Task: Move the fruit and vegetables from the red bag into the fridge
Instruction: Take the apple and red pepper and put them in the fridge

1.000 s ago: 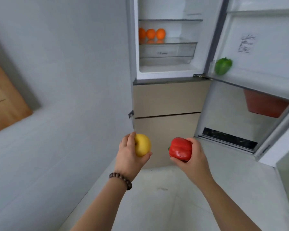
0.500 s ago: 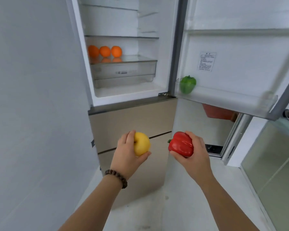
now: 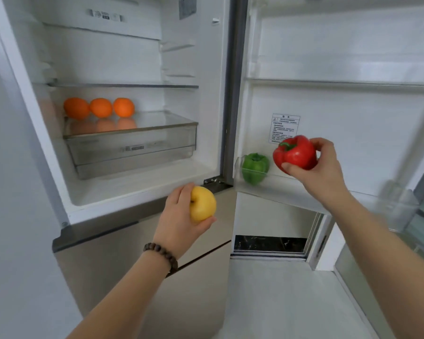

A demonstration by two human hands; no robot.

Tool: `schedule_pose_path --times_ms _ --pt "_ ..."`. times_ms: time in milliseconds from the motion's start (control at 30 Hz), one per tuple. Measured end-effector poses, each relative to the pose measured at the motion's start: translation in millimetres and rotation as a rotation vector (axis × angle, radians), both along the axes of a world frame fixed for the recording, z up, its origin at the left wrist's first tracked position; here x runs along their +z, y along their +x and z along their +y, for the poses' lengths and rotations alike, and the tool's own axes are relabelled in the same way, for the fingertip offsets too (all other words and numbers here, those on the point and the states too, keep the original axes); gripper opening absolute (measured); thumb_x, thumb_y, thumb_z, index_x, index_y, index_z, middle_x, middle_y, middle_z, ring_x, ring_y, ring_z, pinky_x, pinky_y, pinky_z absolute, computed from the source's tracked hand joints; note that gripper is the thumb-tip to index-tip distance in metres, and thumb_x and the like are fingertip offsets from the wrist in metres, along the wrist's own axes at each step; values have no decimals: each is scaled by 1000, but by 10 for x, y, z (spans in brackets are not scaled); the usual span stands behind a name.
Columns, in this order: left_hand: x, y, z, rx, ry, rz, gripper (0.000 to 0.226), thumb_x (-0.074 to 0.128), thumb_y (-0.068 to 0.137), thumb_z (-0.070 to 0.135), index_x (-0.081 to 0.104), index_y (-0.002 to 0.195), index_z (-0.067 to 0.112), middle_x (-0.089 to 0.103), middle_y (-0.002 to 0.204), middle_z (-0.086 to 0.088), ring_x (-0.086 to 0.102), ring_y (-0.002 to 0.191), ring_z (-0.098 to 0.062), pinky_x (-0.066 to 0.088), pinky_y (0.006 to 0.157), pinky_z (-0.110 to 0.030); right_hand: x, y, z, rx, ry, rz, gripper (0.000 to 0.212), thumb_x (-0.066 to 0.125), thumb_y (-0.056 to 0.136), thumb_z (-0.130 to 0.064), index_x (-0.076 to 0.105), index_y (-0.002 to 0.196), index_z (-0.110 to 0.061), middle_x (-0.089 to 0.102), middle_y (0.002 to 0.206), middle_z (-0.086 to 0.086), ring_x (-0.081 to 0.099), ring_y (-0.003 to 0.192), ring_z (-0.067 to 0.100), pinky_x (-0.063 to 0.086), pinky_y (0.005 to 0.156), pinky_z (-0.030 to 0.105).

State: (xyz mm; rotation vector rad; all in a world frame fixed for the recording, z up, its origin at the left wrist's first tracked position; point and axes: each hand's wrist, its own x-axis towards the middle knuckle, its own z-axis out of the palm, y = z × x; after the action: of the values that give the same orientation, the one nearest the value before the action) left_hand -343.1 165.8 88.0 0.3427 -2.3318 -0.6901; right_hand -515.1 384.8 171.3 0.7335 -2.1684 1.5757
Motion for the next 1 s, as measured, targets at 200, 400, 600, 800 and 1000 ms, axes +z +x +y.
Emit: schedule_pose_path --times_ms 200,400,600,800,1000 --pt "-18 -395 -216 -39 -11 2 88 78 68 39 33 140 17 38 138 0 37 127 -17 29 103 -22 61 -721 -13 29 159 -231 71 80 70 -17 41 128 -17 49 117 1 51 103 18 45 82 30" --pt "-82 -650 -399 -61 1 -15 87 78 68 41 33 140 19 38 139 1 38 126 -17 35 105 -31 -58 -1076 -116 106 269 -490 57 78 69 -5 50 117 -15 54 115 8 57 101 23 53 75 33" --pt "-155 -829 -545 -86 15 -46 88 78 68 41 32 140 20 37 138 1 38 126 -18 34 105 -31 -53 -1160 -162 101 445 -516 43 77 66 2 58 102 -12 61 102 9 57 94 23 49 83 36" --pt "-191 -949 -611 -103 28 -68 89 78 68 42 31 140 21 37 138 0 39 126 -19 36 107 -35 -83 -1235 -209 19 704 -402 51 84 61 -14 63 108 -10 65 107 8 59 101 25 47 89 34" --pt "-235 -970 -568 -92 45 -38 88 80 67 38 34 140 18 37 138 -1 40 125 -19 36 106 -34 -83 -1233 -193 -44 780 -350 57 84 65 -30 62 112 -7 64 112 12 58 102 26 45 86 33"
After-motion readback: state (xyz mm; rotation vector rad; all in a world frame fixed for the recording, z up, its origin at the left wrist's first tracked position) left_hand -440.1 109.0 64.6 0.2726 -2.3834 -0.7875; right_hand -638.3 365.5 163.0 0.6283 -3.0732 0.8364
